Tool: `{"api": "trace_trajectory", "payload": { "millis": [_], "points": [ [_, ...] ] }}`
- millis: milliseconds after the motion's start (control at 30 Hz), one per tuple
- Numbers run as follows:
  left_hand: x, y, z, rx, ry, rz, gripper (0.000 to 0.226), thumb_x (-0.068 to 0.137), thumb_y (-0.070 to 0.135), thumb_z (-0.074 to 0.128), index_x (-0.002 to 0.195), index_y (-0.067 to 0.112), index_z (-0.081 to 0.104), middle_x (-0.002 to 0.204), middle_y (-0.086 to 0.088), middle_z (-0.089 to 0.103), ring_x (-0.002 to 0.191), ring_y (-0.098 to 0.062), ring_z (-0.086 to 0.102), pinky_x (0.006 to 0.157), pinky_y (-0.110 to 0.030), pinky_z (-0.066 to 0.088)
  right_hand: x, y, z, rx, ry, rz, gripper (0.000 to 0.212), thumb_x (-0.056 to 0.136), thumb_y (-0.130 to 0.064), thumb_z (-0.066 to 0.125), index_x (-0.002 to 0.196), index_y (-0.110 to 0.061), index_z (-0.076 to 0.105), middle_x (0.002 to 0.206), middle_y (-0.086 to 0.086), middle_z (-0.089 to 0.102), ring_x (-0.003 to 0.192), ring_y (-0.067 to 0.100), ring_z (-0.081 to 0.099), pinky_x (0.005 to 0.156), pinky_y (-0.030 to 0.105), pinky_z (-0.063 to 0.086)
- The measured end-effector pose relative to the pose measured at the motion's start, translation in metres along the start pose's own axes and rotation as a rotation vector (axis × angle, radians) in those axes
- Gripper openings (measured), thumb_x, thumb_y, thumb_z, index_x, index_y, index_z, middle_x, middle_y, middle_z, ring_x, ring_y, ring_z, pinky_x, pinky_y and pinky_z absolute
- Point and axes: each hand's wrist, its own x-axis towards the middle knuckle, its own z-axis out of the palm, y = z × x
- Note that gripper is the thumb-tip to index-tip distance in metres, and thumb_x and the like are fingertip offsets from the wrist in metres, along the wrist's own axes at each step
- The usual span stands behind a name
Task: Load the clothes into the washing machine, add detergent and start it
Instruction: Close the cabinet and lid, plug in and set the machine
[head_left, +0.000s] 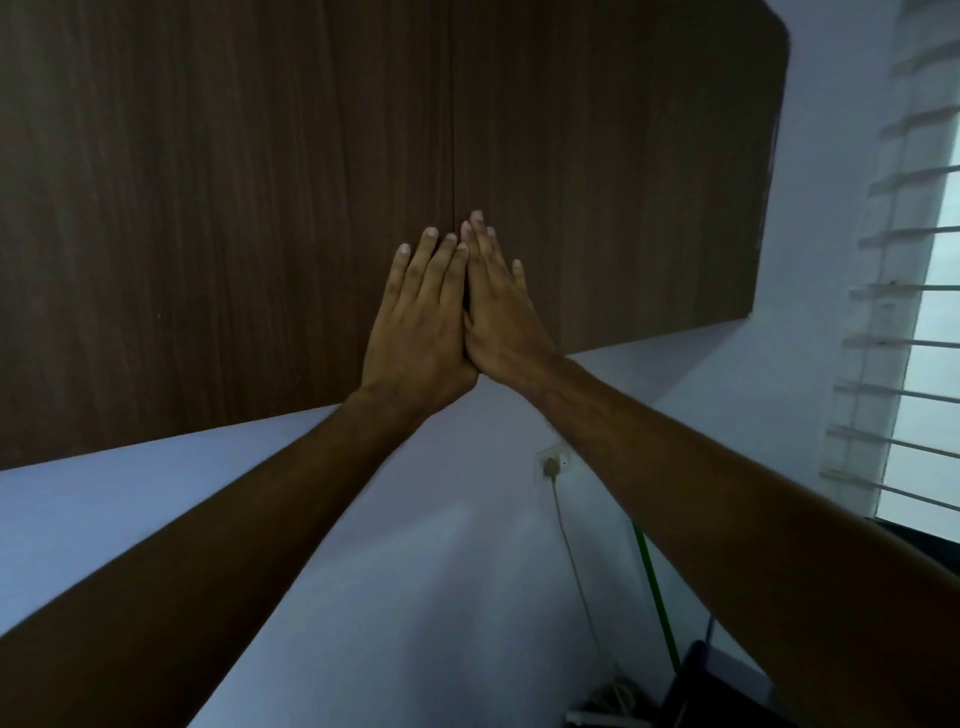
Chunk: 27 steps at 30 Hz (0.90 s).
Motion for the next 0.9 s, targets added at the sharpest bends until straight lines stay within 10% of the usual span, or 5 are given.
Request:
{"api": "trace_trajectory", "payload": {
  "millis": [267, 567, 900],
  "points": [
    [-0.002, 0.052, 0.037, -0.424, 0.072, 0.058, 0.065, 0.089, 0.033, 0.056, 0.144, 0.004, 0.04, 0.146, -0.015, 0.046, 0.134, -0.029, 0.044, 0.114, -0.046, 0.032, -0.052, 0.046, -0.019, 0.11, 0.178, 0.052, 0.055, 0.094, -0.039, 0.035, 0.129, -0.001, 0.053, 0.127, 0.015, 0.059, 0.117, 0.027, 0.055, 0.102, 0.043, 0.044],
    [0.005, 0.133, 0.056, -0.659, 0.112, 0.086, 0.065, 0.08, 0.022, 0.067, 0.139, 0.004, 0.045, 0.135, -0.013, 0.055, 0.124, -0.028, 0.052, 0.107, -0.044, 0.038, -0.102, 0.103, -0.064, -0.098, 0.219, 0.125, 0.026, 0.095, -0.021, 0.057, 0.113, -0.003, 0.06, 0.108, 0.011, 0.062, 0.096, 0.012, 0.051, 0.085, 0.022, 0.041],
    [0.005, 0.234, 0.068, -0.932, -0.053, 0.175, 0.065, 0.083, 0.014, 0.064, 0.144, 0.013, 0.042, 0.142, -0.006, 0.051, 0.129, -0.025, 0.047, 0.108, -0.038, 0.032, -0.181, 0.171, -0.131, -0.453, 0.152, 0.279, 0.027, 0.097, -0.032, 0.051, 0.11, -0.01, 0.058, 0.107, 0.005, 0.063, 0.096, 0.017, 0.056, 0.084, 0.028, 0.046]
  ]
}}
